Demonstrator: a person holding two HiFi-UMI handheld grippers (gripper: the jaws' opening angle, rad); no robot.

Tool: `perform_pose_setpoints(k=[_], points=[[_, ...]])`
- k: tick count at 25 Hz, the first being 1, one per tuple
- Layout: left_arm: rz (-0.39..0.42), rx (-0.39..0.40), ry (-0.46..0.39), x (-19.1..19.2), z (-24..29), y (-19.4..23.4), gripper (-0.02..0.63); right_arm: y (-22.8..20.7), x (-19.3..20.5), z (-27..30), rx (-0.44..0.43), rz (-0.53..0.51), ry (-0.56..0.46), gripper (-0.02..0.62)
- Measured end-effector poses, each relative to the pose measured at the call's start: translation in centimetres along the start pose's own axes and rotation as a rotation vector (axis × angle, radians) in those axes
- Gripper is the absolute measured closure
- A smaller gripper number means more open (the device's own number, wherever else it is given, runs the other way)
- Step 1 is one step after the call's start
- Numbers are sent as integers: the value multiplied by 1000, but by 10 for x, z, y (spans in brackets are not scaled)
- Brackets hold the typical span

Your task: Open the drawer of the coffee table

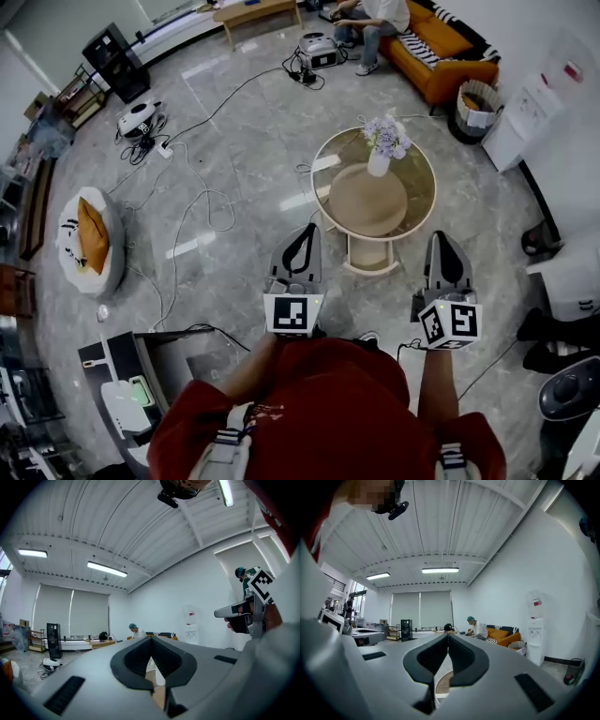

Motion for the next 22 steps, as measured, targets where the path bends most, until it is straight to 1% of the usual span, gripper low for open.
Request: perform_pose_setpoints(k=[4, 7, 9, 14, 22], points=[[29, -9, -32, -11, -1, 8, 592, 4, 5, 0, 7, -9, 1, 572], [36, -21, -37, -14, -2, 14, 592, 6, 12, 1, -7, 17, 22, 572], [32, -29, -34, -15, -4, 14, 592, 7, 12, 1, -12, 14, 27, 572], [43, -17, -11, -12, -3, 9, 592, 3, 6, 0, 7, -41, -5, 574], [30, -2, -26, -14, 2, -2, 592, -8, 3, -2, 35, -120, -8, 574]])
Point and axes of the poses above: the fingertips, and each gripper's own axes: z forward along the fingers, y to its left, x out of its underside, the point moved 5 cm from there along -z, backward along the fingers, and after that the axes turned 8 degrees about -y, right-handed, at the moved point
